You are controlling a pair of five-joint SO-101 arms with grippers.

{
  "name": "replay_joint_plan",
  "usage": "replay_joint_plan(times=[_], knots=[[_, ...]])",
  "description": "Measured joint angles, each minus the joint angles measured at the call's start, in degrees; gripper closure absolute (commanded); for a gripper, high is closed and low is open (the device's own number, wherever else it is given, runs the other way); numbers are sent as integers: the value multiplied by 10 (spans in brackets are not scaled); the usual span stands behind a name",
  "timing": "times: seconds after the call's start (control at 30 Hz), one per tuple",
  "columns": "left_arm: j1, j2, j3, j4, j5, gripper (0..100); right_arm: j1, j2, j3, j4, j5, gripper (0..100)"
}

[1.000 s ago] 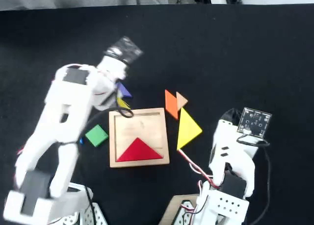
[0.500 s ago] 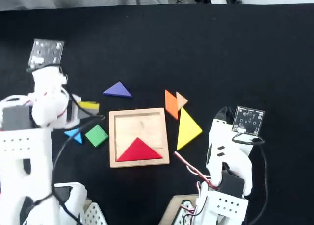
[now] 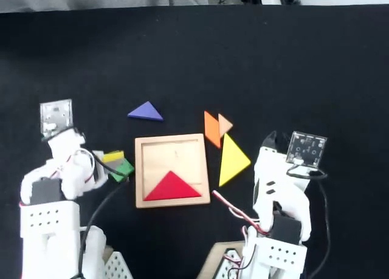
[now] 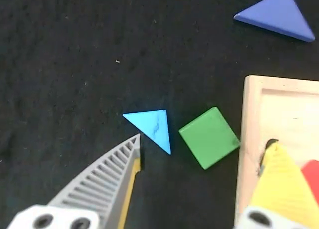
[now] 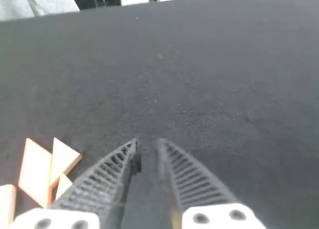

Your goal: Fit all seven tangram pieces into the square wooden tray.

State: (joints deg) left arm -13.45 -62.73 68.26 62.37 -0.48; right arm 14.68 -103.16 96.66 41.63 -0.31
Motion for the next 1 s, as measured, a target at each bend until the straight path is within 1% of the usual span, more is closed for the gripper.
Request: replay_joint_plan(times=[0.17,0.23,0.3,0.43,0.47,0.53,0.67,1.0], knots=[[0,-33,100,-71,0,634,-26,0,0,25,47,904],[0,-41,118,-81,0,673,-37,0,0,38,69,915],[0,-47,125,-83,0,753,-50,0,0,48,90,917],[0,-56,149,-110,0,970,-75,0,0,92,113,915],[0,-56,152,-118,0,974,-84,0,0,109,115,914],[0,-57,153,-123,0,937,-106,0,-11,148,118,914],[0,-57,153,-124,0,973,-144,0,-61,219,119,914],[0,-57,153,-124,0,970,-184,0,-62,220,118,913]])
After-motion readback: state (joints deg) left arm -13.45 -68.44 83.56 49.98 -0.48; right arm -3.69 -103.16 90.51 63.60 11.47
